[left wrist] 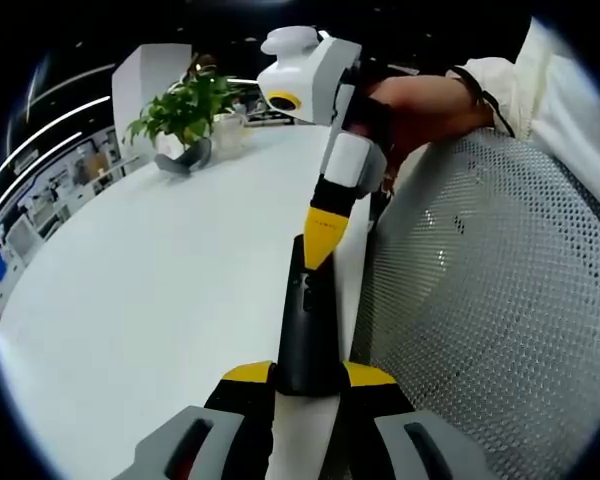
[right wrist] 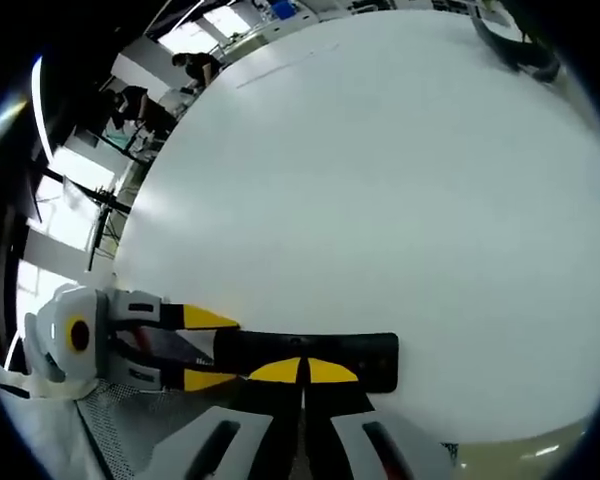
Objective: Press the specified remote control buttons in sequence, fully releasing each button before pressing the next.
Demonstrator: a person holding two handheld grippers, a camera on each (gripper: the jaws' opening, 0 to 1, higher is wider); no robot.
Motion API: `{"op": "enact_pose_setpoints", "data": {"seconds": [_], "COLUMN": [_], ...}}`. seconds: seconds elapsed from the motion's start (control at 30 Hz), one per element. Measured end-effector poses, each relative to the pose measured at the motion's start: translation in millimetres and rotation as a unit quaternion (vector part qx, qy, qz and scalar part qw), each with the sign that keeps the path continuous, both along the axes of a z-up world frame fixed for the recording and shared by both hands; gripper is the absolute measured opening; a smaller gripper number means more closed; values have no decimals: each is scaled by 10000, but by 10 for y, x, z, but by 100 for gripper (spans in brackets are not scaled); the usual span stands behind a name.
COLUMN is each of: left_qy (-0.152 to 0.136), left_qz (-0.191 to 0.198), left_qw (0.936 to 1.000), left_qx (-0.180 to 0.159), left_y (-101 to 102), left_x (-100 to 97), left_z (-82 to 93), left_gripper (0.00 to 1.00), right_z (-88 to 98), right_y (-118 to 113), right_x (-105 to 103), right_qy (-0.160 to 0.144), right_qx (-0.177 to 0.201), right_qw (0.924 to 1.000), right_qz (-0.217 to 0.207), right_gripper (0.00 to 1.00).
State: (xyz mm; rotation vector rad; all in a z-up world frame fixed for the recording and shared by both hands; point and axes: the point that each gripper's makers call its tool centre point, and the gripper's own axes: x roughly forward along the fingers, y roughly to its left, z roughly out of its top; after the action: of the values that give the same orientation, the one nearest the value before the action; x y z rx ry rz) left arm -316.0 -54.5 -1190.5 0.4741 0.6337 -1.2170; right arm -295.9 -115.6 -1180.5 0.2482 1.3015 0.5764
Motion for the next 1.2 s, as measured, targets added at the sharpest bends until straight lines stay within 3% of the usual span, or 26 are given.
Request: {"op": "enact_pose_setpoints", "data": {"seconds": [0.23, 0.6, 1.2], "left_qy": [-22, -27, 10], "left_qz": [-22, -23, 6], "left_qw": [10000, 10000, 10000], "left_qx": [19, 19, -26], "left_y": [2, 4, 4], "left_x": [-5, -10, -7], "left_z": [1, 5, 6], "left_gripper": [25, 25, 25], "right_z": [-8, -33, -35], "right_y": [-30, -153, -151], "right_x": [-46, -96, -66], "right_qy": [-84, 148, 51], "right_qx": [-349, -680, -738], "right_qw": [9989, 9974, 9968], "right_qz": [295, 191, 285], "right_gripper": [0, 0, 0]}}
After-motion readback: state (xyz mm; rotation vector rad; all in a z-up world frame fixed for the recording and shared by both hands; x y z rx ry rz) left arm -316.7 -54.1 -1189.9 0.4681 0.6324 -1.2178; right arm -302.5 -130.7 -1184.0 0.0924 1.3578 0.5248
